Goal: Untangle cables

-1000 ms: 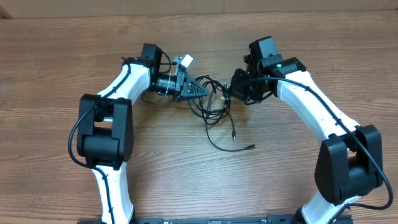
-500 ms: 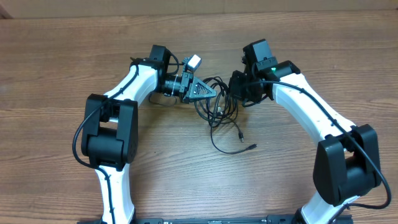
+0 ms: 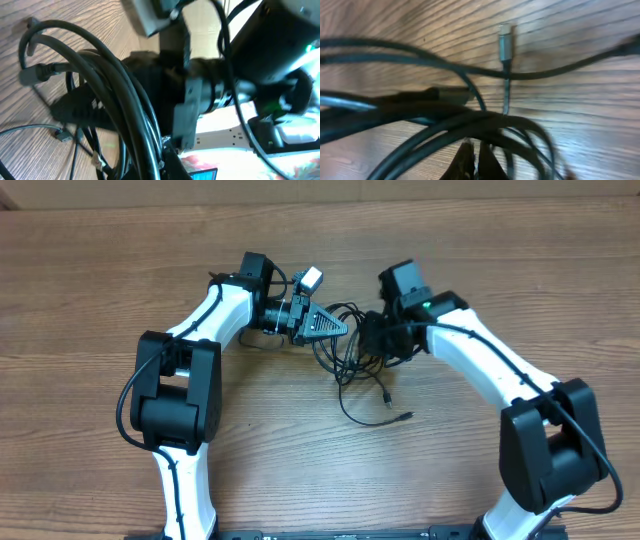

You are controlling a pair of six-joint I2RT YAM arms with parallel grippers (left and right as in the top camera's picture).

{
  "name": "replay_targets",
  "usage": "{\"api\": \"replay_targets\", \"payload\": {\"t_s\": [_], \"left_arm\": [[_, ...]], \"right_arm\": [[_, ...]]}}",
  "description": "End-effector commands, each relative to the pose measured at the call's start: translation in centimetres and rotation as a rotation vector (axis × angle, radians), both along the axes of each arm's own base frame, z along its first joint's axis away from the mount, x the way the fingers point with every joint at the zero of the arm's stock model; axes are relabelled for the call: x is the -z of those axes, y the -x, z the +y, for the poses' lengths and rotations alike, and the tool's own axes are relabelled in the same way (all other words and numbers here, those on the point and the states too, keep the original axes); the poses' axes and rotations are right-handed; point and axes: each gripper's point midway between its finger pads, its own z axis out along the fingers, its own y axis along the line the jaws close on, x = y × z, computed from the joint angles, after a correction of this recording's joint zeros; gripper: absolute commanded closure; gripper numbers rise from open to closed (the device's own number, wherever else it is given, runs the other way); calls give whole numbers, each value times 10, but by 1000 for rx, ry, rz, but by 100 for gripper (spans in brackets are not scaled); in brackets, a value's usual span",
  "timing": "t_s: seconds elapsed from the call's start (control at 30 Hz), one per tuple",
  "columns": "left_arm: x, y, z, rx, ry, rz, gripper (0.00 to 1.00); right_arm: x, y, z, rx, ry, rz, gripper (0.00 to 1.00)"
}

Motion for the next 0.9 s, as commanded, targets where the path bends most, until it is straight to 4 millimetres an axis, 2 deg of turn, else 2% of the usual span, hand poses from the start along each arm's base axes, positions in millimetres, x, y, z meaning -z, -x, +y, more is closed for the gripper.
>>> {"api": "replay_targets", "payload": {"t_s": [0.0,0.13,0.23,0.37,0.47,0.57,0.67,0.7,0.77,0.83,0.87], "left_arm": [[-15,-2,-1,8,56,-34,96],[-15,-2,-1,8,56,-35,96],[-15,-2,-1,7,56,-35,96],[-15,-2,-1,7,56,-35,96],[-15,-2,-1,7,56,-35,96],[-15,-2,-1,7,56,-36,95],[-15,-3,-1,6,58,-45,95],[-15,-3,-1,6,57,-46,95],[-14,-3,-1,6,51,-47,95],[-14,-3,-1,6,51,-47,95],[-14,-3,-1,6,51,-47,95]], "right_arm": [[3,7,7,-25,-24,-14,96],[22,13,3,-22,-5,-18,96],[36,13,-19,20,98,-27,96],[35,5,-32,59,113,-34,96],[23,-6,-41,91,101,-37,96],[-7,-17,-37,41,46,-47,91],[-38,-20,-23,-73,-16,-75,79],[-45,-19,-19,-101,-35,-75,71],[-51,-15,-15,-126,-61,-65,66],[-48,-5,-17,-119,-55,-13,67],[-46,2,-19,-119,-47,18,71]]}}
